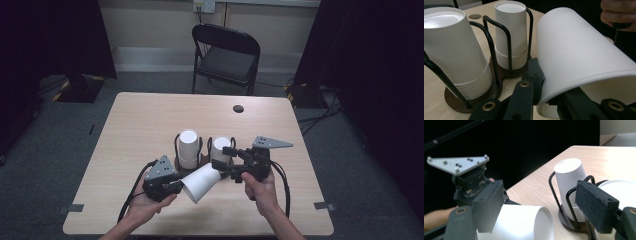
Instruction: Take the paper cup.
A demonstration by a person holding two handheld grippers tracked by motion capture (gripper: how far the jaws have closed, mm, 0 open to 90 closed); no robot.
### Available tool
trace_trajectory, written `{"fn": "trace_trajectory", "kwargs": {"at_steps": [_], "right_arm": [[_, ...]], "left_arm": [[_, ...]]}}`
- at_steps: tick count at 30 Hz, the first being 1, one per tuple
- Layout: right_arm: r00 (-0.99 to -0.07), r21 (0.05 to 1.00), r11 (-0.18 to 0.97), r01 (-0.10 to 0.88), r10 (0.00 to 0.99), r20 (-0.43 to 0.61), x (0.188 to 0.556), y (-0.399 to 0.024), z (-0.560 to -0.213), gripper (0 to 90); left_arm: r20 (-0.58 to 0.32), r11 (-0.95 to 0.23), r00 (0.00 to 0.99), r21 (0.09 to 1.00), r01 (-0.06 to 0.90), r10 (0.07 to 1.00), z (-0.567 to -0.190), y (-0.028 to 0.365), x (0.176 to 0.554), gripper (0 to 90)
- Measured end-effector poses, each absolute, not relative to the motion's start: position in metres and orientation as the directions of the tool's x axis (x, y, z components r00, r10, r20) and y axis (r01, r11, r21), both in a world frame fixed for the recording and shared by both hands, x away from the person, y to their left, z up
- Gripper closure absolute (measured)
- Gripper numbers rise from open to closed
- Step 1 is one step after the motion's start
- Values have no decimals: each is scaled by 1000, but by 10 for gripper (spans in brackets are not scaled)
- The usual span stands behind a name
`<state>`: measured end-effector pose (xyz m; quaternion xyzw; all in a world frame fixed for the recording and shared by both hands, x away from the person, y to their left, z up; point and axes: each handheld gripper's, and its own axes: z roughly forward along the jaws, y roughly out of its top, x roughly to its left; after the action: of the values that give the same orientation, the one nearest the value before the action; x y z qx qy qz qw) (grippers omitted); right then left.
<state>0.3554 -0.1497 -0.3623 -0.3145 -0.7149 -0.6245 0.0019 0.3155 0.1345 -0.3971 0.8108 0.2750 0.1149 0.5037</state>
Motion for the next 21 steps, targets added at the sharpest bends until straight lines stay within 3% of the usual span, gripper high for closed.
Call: {"fn": "trace_trajectory", "kwargs": {"at_steps": [9,12,14,21], "right_arm": [[-836,903,98,418,432,340,351,-146,-364,175],[-848,907,143,396,436,301,349,-146,-365,176],[-850,907,222,358,479,218,345,-144,-366,177],[-871,908,275,315,465,162,338,-139,-367,174]], "left_arm": [[-93,-384,828,853,353,553,-394,136,319,868],[-109,-389,829,845,368,549,-394,137,321,868],[-113,-389,823,840,378,557,-394,136,323,867],[-118,-450,830,794,409,545,-394,133,328,866]]}}
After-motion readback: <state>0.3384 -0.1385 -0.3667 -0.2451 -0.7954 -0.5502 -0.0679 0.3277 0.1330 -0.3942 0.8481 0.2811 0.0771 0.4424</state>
